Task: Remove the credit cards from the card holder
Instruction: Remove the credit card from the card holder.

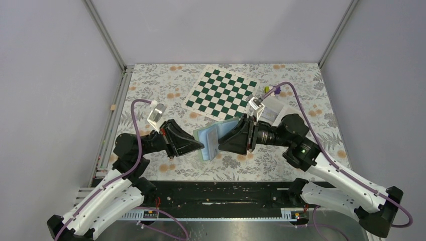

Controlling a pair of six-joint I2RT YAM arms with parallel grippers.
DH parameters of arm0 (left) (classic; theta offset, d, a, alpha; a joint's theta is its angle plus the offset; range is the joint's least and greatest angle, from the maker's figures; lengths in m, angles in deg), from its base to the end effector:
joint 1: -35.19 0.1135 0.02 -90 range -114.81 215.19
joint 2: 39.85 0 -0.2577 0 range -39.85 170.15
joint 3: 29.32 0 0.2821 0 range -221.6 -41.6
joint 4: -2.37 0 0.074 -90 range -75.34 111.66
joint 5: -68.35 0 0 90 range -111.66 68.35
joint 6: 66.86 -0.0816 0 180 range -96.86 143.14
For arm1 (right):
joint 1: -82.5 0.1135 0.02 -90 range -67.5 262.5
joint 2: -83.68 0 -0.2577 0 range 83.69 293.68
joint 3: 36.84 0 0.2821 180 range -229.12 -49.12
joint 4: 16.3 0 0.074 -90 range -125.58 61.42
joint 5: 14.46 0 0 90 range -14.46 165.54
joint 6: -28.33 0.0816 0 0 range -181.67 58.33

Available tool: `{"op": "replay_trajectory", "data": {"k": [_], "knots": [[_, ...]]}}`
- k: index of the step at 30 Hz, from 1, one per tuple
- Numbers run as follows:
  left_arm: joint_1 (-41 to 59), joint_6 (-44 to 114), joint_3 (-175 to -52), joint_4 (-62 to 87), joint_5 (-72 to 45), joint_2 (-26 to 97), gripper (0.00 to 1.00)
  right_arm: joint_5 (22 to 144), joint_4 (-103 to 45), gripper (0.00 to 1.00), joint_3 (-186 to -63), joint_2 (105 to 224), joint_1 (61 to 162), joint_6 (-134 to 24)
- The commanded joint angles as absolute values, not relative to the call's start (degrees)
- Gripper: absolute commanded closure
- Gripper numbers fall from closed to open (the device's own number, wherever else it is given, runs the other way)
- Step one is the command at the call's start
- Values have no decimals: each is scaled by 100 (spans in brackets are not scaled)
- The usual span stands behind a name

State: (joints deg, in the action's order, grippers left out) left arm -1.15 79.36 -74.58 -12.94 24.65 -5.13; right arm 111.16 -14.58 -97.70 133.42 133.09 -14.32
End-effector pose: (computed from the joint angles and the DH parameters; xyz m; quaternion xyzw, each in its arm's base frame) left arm 0.1284 -0.1677 0.3687 0.2438 0.5384 -0.7074 0.3876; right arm 0.1328 0.2365 0.3957 -0.2558 0.5867 0.6867 0.3447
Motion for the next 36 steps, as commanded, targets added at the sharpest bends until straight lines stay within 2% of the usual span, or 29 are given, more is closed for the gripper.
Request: {"op": "replay_trajectory", "data": {"k": [1, 9, 20, 26, 29, 36], "knots": [[-133, 7894, -7527, -1624, 2469, -539, 100, 11485, 67, 42, -9470, 13298, 13038, -535], [-137, 7791, -7564, -1492, 2416, -528, 100, 11761, 1165, 44, -9023, 13328, 12798, 185], [-129, 7718, -7533, -1400, 2384, -514, 100, 12002, 1679, 57, -8999, 13377, 12751, 467], [-131, 7719, -7492, -1464, 2377, -437, 100, 12087, 1485, 66, -9030, 13317, 12750, 347], [-136, 7749, -7502, -1505, 2372, -400, 100, 12159, 1003, 70, -9114, 13335, 12750, -25], [-137, 7990, -7516, -1747, 2445, -322, 100, 11589, -1972, 71, -9892, 13056, 12750, -2349]]}}
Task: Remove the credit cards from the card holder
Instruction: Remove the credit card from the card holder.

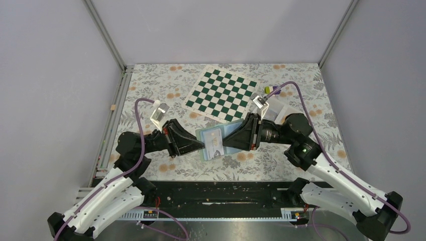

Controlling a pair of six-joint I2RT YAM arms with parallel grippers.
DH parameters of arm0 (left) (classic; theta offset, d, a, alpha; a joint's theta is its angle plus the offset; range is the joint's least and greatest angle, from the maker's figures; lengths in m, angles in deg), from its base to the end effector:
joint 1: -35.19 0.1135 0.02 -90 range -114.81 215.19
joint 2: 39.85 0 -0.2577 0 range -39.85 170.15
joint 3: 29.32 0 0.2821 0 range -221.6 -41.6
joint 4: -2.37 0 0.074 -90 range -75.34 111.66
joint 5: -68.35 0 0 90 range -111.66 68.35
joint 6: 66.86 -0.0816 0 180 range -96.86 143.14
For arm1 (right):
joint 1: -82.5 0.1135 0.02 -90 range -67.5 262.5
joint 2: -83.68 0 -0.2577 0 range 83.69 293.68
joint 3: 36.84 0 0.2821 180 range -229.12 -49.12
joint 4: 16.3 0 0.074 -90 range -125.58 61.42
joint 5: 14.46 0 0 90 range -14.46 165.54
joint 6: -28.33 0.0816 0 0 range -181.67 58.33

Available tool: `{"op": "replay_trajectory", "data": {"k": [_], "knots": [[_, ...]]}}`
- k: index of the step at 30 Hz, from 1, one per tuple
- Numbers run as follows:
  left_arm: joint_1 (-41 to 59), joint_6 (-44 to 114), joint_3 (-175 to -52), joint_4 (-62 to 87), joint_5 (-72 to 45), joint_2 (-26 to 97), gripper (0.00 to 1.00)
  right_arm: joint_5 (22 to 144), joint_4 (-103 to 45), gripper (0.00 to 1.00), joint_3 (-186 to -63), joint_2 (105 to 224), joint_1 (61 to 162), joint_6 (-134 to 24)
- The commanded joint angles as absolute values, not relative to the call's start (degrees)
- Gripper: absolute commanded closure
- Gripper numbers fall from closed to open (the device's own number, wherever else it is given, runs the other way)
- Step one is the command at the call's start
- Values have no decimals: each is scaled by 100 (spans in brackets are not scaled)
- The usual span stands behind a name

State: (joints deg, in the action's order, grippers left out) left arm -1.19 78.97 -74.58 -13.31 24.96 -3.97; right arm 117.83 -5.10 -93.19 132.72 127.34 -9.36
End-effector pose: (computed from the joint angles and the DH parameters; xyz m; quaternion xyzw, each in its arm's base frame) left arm 0.1318 -0.1707 0.3656 0.2457 0.5424 -0.7056 0.3842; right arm 0.1444 0.2211 0.3867 -0.2567 0.5628 0.7070 0.3428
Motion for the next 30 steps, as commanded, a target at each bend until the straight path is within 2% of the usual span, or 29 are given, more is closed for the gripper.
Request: {"op": "replay_trajectory", "data": {"k": [1, 5, 13, 20, 25, 30], "knots": [[-130, 8012, -7503, -1774, 2442, -320, 100, 11513, -2219, 71, -9976, 13034, 12750, -2539], [-137, 8101, -7474, -1939, 2432, -315, 100, 11297, -2779, 60, -10087, 12973, 12751, -2898], [-136, 8406, -7438, -2460, 2458, -160, 100, 11254, -2485, 43, -9871, 12934, 12750, -2551], [-135, 8443, -7393, -2545, 2449, -74, 100, 12016, -459, 41, -9425, 13297, 12750, -1170], [-133, 8425, -7400, -2512, 2464, -83, 100, 12188, 236, 40, -9304, 13416, 12751, -763], [-137, 8251, -7456, -2240, 2474, -126, 100, 12263, 1313, 44, -9105, 13536, 12746, -133]]}}
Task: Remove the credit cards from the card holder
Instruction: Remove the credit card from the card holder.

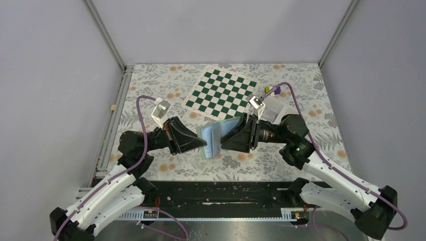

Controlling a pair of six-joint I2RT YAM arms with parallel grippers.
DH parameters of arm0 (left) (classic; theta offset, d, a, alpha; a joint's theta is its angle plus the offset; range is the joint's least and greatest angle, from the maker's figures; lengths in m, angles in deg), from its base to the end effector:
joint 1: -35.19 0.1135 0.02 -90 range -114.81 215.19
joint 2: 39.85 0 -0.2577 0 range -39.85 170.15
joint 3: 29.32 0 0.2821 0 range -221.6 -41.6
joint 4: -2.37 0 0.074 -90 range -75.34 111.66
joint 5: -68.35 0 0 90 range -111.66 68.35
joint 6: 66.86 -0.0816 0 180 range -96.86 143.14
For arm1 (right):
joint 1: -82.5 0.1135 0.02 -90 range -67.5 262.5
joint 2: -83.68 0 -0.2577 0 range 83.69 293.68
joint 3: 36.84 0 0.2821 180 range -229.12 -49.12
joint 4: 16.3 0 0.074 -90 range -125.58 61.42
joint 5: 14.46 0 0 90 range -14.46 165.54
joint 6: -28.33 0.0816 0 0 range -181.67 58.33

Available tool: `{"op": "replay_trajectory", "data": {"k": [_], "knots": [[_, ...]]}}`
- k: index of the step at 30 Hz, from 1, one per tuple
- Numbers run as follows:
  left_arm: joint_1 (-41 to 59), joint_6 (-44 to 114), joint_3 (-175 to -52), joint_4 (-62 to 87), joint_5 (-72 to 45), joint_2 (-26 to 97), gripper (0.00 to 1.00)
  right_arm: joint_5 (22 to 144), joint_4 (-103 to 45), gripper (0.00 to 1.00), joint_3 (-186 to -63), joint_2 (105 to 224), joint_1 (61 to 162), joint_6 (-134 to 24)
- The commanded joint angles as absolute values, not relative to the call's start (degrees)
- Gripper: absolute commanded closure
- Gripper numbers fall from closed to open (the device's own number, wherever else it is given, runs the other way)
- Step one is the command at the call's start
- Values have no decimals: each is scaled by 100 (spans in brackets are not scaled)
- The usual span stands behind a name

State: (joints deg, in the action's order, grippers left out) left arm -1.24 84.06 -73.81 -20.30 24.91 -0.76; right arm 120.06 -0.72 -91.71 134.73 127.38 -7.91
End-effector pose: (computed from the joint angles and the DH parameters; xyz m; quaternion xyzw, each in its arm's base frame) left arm 0.1383 -0.1757 0.3638 0.2309 0.5338 -0.7258 0.3674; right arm 0.1468 0.2269 0.3766 -0.2668 0.5571 0.7155 0.3263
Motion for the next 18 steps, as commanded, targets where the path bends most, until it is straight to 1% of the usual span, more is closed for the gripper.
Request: {"op": "replay_trajectory", "data": {"k": [1, 5, 12, 18], "knots": [[-131, 8247, -7454, -2235, 2474, -126, 100, 12265, 1445, 45, -9087, 13536, 12749, -39], [-134, 8223, -7428, -2196, 2462, -172, 100, 12191, 1758, 48, -8925, 13476, 12742, 181], [-134, 8136, -7469, -1993, 2435, -243, 100, 12135, 2018, 49, -8578, 13205, 12740, 349], [-136, 8192, -7463, -2030, 2428, -227, 100, 12154, 2646, 58, -8505, 13365, 12741, 789]]}}
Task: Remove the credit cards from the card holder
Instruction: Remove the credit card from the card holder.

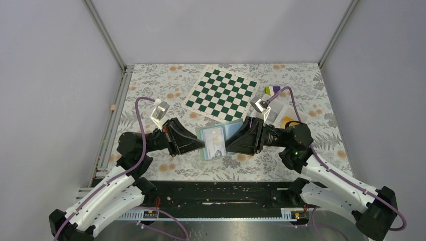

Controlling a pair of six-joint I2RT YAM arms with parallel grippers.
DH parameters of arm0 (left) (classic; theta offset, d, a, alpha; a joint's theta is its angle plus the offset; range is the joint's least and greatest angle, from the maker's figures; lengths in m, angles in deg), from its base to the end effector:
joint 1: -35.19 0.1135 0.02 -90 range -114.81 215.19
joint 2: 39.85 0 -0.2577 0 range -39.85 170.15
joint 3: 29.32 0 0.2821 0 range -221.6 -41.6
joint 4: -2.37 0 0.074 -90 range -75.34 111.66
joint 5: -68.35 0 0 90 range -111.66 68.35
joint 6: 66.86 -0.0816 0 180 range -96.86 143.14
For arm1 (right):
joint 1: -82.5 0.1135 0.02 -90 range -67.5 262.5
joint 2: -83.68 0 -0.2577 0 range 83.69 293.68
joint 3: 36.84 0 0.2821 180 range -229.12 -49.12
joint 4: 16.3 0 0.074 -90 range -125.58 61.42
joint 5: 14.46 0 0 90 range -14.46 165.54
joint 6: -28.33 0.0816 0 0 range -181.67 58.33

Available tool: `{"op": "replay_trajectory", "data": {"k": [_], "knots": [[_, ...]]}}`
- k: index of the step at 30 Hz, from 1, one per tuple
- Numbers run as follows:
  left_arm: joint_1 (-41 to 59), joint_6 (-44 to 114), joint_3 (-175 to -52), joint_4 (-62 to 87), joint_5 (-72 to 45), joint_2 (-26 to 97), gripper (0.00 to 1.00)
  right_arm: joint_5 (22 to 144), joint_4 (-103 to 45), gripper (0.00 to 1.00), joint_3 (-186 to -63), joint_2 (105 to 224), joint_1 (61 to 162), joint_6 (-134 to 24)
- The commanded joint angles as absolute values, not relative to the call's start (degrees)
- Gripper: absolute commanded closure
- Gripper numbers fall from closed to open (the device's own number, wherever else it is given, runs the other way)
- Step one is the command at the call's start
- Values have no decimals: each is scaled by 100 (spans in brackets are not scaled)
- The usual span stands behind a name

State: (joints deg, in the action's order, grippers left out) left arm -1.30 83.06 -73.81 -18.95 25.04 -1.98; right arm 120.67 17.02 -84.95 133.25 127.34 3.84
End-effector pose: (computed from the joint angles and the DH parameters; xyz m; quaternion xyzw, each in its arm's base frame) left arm 0.1348 -0.1736 0.3651 0.2364 0.5324 -0.7227 0.3721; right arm 0.1341 0.2149 0.3719 -0.2495 0.5016 0.7690 0.3079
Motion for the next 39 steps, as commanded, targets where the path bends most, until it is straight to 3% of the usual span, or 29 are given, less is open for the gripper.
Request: {"op": "replay_trajectory", "data": {"k": [1, 10, 14, 31, 39], "knots": [[-133, 8194, -7465, -2027, 2424, -238, 100, 12151, 2722, 60, -8497, 13399, 12737, 854], [-137, 8155, -7432, -1945, 2379, -335, 100, 11936, 2244, 77, -8538, 13395, 12734, 675], [-133, 8111, -7400, -1914, 2393, -346, 100, 11783, 1718, 100, -8545, 13156, 12732, 390], [-126, 9145, -7112, -3648, 2539, -133, 100, 11992, -1264, 100, -8967, 11856, 12358, -1163], [-126, 7292, -7460, -868, 1925, -836, 100, 11272, -3679, 100, -10094, 11485, 12223, -2479]]}}
